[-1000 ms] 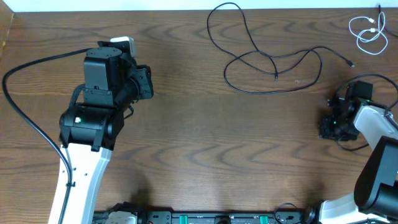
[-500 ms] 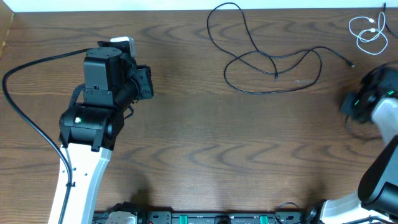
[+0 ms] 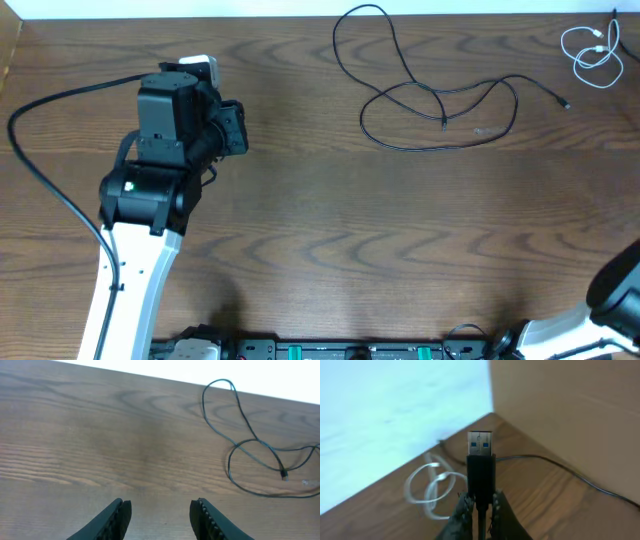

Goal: Untangle cables

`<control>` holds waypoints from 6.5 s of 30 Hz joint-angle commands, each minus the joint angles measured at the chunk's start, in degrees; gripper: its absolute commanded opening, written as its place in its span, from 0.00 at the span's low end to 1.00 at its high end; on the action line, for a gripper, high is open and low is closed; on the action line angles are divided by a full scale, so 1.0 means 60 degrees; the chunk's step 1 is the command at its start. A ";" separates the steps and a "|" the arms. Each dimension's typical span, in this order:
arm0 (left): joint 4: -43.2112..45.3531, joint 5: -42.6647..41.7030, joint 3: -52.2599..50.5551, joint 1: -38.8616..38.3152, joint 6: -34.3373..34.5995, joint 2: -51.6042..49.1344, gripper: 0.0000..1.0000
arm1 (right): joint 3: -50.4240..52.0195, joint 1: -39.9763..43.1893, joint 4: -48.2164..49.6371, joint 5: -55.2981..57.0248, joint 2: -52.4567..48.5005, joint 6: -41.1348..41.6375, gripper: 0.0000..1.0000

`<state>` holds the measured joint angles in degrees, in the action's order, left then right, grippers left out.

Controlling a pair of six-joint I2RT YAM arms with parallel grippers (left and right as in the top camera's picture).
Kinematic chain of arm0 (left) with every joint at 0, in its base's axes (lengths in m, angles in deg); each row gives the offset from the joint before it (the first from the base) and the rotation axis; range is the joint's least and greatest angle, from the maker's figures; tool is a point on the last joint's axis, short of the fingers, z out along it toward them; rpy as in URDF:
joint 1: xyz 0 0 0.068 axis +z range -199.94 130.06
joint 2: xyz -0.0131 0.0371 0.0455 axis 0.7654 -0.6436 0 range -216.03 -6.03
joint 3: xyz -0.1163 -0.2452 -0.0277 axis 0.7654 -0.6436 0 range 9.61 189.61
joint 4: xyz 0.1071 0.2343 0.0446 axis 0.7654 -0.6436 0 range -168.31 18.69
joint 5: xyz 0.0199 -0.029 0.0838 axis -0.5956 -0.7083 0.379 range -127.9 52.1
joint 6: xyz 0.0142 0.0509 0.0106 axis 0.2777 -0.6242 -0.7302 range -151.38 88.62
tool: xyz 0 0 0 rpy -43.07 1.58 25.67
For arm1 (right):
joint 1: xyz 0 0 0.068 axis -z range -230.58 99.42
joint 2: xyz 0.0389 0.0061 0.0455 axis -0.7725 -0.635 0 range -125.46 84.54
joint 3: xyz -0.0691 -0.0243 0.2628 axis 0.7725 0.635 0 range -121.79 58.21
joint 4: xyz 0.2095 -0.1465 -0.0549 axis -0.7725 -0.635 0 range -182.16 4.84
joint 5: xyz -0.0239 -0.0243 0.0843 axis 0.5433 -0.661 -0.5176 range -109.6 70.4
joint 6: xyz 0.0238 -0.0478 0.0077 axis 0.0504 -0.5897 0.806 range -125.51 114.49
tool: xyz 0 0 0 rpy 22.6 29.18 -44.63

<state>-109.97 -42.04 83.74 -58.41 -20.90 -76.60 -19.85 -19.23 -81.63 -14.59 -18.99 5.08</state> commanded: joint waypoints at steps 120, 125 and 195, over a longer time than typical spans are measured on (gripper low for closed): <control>-0.0809 -0.0131 0.0164 0.0004 -0.0062 -0.1151 0.44 | -0.3242 -0.7461 -0.8499 -0.1814 -0.4564 -0.3293 0.01; -0.0801 -0.0131 0.0164 0.0004 -0.0062 -0.1151 0.44 | -0.4721 -0.6925 -1.0003 -0.1945 -0.2976 -0.2612 0.01; -0.0546 -0.0131 0.0164 0.0004 0.0171 -0.1155 0.44 | -0.6204 -0.3909 -1.3621 -0.2597 -0.4382 0.4204 0.56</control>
<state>-113.31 -43.55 83.74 -58.41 -20.83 -83.42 -56.90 -41.06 -162.32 -27.55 -44.95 12.62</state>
